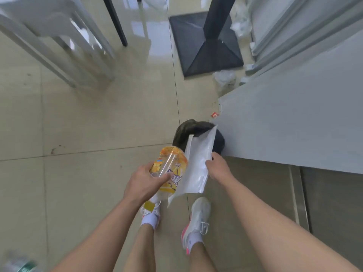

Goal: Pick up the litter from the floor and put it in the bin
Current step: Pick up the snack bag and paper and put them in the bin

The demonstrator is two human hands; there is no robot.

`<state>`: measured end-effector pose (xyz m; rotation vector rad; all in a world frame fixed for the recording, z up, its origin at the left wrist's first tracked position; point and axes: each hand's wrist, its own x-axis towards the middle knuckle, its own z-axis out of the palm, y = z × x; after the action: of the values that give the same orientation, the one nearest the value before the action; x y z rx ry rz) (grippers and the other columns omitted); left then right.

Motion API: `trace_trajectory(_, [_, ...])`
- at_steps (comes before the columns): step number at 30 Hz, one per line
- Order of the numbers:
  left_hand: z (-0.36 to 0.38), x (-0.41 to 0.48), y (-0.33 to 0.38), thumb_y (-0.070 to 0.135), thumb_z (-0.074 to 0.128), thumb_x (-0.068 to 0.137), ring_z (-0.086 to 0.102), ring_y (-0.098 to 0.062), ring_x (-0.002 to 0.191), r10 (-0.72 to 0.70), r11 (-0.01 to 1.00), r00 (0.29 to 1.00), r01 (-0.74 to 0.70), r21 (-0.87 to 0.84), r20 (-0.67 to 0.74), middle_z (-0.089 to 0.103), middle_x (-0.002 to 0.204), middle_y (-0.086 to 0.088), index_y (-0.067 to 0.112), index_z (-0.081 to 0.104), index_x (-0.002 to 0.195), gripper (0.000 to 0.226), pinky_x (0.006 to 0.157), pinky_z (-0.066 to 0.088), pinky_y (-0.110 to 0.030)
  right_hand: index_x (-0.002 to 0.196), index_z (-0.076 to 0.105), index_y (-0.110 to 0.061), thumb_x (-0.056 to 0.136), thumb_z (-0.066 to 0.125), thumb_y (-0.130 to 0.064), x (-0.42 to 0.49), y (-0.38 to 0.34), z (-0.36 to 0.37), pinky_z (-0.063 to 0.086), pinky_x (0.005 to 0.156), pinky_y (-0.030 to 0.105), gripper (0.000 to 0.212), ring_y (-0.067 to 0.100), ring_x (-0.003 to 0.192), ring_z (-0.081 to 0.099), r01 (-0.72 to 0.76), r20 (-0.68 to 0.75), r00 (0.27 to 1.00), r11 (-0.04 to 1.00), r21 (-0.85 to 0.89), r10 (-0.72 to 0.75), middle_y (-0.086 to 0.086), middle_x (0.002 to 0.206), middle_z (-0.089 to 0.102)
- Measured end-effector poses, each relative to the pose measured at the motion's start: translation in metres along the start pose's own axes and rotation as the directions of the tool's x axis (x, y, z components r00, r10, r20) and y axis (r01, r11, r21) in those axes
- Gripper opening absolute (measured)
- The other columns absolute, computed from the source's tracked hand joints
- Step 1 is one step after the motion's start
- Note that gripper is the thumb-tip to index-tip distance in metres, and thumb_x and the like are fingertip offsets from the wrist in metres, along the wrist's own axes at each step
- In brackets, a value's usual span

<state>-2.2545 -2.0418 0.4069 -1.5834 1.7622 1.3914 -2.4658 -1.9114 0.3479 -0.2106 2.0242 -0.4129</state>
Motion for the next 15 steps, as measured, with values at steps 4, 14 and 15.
trace_trajectory(4, [0.046, 0.055, 0.001, 0.063, 0.077, 0.072, 0.071, -0.014, 0.081, -0.009, 1.0, 1.0, 0.009, 0.004, 0.019, 0.075, 0.084, 0.01, 0.031, 0.072, 0.099, 0.043, 0.081, 0.059, -0.039, 0.107, 0.06, -0.016, 0.096, 0.041, -0.005, 0.06, 0.041, 0.01, 0.056, 0.075, 0.037, 0.024, 0.023, 0.089, 0.065, -0.102, -0.092, 0.987, 0.962, 0.252, 0.129, 0.009, 0.107, 0.068])
trace_trajectory(14, [0.103, 0.131, 0.053, 0.072, 0.071, 0.071, 0.064, -0.023, 0.069, -0.159, 0.977, 0.987, 0.157, 0.147, 0.005, 0.064, 0.065, 0.0, 0.017, 0.059, 0.067, 0.056, 0.054, 0.039, -0.029, 0.121, 0.07, -0.02, 0.102, 0.058, -0.021, 0.117, 0.087, 0.011, 0.063, 0.085, 0.051, 0.022, 0.029, 0.098, 0.074, -0.12, -0.13, 0.97, 0.866, 0.485, 0.207, 0.005, 0.109, 0.076])
trace_trajectory(15, [0.106, 0.137, 0.056, 0.071, 0.072, 0.072, 0.064, -0.023, 0.069, -0.167, 0.974, 0.986, 0.164, 0.157, 0.008, 0.064, 0.064, 0.0, 0.017, 0.058, 0.067, 0.056, 0.055, 0.039, -0.029, 0.118, 0.071, -0.02, 0.103, 0.056, -0.023, 0.116, 0.089, 0.01, 0.063, 0.084, 0.049, 0.02, 0.03, 0.099, 0.074, -0.107, -0.126, 0.973, 0.863, 0.494, 0.192, 0.006, 0.108, 0.076])
